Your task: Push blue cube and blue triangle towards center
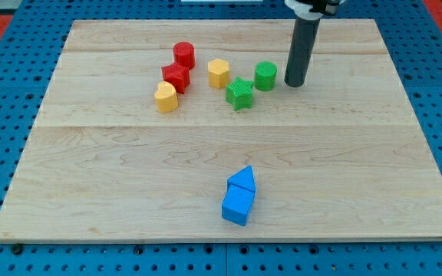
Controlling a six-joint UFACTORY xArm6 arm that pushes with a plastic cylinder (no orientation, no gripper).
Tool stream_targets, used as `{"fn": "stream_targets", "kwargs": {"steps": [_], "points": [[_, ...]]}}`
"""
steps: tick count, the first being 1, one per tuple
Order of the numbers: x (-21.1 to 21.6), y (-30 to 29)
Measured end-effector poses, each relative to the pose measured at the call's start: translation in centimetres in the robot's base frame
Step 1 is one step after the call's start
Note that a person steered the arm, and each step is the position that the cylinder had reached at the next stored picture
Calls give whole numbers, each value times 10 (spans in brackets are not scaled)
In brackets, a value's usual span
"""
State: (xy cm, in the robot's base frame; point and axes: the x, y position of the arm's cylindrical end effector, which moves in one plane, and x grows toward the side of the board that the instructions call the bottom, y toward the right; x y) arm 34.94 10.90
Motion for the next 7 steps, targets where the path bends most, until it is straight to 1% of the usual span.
{"fn": "stream_targets", "kwargs": {"steps": [3, 4, 5, 6, 7], "points": [[-9, -41], [-7, -20], [45, 57], [160, 73], [268, 39]]}}
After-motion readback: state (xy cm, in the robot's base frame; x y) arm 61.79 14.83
